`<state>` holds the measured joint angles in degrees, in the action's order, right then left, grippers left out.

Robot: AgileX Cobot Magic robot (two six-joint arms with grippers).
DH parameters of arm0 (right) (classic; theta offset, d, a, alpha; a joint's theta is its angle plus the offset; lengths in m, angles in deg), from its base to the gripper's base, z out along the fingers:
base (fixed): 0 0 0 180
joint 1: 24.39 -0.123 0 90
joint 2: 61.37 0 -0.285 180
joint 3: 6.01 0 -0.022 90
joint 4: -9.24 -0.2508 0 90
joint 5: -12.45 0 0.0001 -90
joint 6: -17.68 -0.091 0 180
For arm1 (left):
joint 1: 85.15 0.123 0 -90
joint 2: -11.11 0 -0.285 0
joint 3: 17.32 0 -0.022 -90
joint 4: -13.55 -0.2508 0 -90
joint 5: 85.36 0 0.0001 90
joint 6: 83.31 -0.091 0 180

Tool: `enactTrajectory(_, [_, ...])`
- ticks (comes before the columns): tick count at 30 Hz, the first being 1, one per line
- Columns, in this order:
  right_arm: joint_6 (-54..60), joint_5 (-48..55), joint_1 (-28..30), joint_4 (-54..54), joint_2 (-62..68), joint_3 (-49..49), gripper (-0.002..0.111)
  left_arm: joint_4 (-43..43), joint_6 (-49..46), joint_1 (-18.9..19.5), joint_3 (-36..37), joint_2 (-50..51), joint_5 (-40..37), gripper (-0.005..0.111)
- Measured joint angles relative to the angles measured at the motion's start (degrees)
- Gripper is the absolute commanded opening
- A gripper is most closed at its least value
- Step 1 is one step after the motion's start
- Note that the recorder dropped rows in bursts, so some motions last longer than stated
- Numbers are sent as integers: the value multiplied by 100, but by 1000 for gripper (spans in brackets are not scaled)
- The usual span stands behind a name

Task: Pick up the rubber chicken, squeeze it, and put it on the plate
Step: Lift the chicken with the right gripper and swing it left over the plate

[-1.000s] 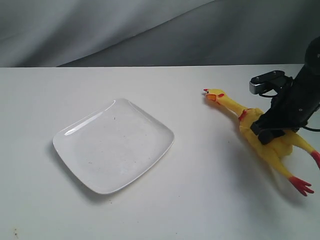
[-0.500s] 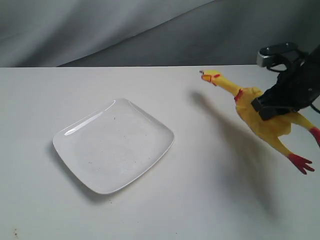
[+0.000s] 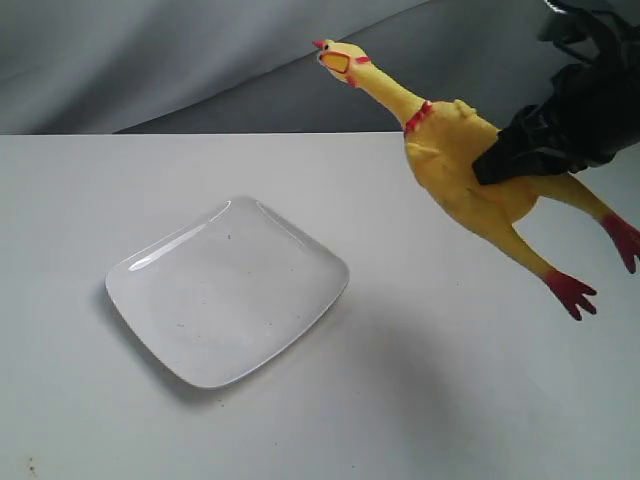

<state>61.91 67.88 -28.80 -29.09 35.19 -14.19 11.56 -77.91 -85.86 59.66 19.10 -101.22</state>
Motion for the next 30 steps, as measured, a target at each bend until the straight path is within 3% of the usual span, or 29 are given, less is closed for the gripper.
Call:
enactTrajectory(7, [415,-117,-810,-297,-11,0,0,-59,0,0,0,0,81,104])
enactTrajectory(14, [903,-648,-1790,-966,-11,0,0,-126,0,0,0,0,1290,104])
enactTrajectory(22, [1346,-639,-1890,-1822,-11,0,0,-136,24,0,0,0,2346,104])
enactTrajectory(30, [1479,-592,-1890,-2020,-11,0,0,-146,3088,0,0,0,2409,104])
